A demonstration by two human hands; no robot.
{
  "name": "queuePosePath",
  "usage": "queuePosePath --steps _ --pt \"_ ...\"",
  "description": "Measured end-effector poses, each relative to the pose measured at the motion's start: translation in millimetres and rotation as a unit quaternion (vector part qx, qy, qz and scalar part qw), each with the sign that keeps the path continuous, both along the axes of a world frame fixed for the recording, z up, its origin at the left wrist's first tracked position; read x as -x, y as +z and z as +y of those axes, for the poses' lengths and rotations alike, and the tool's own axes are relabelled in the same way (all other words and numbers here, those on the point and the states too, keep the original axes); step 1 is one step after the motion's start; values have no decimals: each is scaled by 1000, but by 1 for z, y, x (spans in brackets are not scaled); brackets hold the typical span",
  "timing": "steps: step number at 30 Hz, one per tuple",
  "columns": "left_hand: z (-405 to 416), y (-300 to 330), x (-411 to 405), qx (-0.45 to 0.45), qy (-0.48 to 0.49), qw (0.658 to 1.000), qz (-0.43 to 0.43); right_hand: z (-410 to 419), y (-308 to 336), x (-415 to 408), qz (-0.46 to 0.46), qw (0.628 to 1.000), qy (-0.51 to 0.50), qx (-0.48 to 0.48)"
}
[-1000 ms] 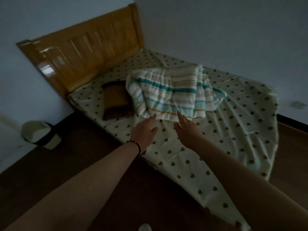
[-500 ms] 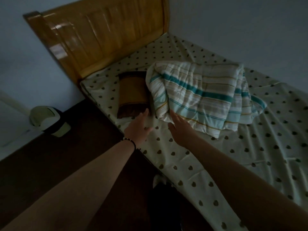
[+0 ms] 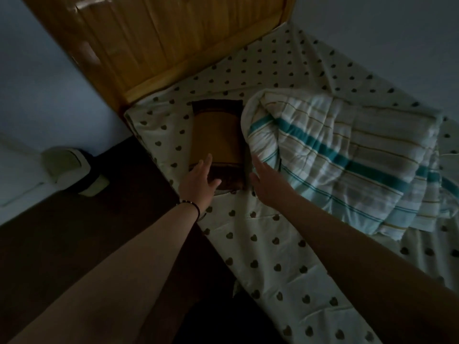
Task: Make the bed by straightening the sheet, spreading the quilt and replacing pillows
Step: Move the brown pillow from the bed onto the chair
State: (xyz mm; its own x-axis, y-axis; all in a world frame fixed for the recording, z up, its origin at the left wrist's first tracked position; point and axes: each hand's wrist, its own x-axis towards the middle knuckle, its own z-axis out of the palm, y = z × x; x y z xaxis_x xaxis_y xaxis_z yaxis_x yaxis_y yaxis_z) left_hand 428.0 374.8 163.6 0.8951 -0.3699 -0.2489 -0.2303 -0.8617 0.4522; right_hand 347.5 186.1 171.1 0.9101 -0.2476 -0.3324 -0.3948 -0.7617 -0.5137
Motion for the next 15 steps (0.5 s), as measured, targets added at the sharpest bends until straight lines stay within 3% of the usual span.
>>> queuePosePath --steps 9,15 --pt "-8 -92 -138 -140 0 990 -2 -12 -105 -122 108 993 -33 -38" --pt "-33 -178 -237 -89 42 984 146 -22 -189 -219 156 983 -80 -61"
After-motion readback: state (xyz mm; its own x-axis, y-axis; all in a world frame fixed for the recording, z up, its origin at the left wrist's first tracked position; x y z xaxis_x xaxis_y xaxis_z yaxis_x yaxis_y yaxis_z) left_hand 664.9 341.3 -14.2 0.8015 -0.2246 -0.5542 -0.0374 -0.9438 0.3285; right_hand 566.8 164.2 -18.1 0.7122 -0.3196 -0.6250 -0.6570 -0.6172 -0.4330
